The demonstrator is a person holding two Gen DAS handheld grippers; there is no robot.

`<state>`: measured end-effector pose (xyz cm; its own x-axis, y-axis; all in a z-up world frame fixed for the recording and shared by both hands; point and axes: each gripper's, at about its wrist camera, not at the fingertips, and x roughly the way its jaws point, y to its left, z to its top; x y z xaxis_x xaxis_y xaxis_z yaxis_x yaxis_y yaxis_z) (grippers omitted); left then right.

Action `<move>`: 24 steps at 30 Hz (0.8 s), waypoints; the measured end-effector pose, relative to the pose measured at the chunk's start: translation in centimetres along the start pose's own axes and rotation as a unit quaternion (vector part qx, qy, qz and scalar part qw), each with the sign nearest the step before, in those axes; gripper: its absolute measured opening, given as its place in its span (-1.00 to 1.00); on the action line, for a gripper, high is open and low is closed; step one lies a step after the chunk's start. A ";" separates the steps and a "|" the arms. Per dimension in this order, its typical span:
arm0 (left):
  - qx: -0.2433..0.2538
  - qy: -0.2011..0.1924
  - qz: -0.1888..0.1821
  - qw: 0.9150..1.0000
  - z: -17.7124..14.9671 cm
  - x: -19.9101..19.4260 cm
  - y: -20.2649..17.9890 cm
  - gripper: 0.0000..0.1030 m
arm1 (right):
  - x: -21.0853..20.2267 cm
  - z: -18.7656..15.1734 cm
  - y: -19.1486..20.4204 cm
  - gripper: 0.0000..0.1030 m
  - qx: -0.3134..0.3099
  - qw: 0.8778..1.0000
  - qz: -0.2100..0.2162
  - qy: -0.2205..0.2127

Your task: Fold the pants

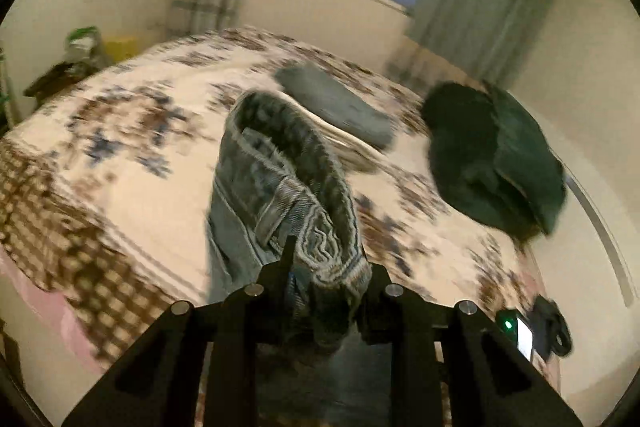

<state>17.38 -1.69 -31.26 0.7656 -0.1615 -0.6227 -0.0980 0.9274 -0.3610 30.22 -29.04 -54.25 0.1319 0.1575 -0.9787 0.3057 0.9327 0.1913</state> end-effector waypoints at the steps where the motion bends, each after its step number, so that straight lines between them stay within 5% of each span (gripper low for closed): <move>1: 0.005 0.008 -0.007 1.000 -0.9 0.5 -1.7 -0.62 | -0.3 0.3 -1.2 0.92 0.006 1.000 0.000 0.000; 11: 0.079 0.121 -0.061 0.988 -11.5 8.7 -15.0 -0.62 | -1.6 1.4 -16.5 0.92 0.049 0.999 -0.004 -0.013; 17: 0.129 0.198 -0.015 0.972 -15.2 12.3 -18.6 -0.51 | -1.5 1.1 -22.5 0.92 0.079 0.997 0.005 -0.008; 20: 0.122 0.209 -0.038 0.970 -14.9 11.9 -19.2 0.16 | -2.0 0.6 -24.3 0.92 0.089 0.996 0.026 -0.004; 21: 0.131 0.204 -0.039 0.969 -14.7 11.6 -19.6 0.69 | -2.1 0.6 -24.6 0.92 0.092 0.995 0.033 -0.003; 22: 0.142 0.200 -0.038 0.969 -14.4 11.3 -20.1 0.85 | -2.4 0.5 -24.9 0.92 0.096 0.994 0.043 -0.004; 24: 0.156 0.196 -0.033 0.967 -13.2 10.8 -20.3 0.85 | -2.7 0.6 -25.1 0.92 0.103 0.992 0.067 -0.006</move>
<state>19.21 -26.69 -39.86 0.4573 -0.2836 -0.8429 0.1872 0.9573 -0.2204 22.71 -53.06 -56.38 0.1946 0.2699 -0.9430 0.4703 0.8180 0.3312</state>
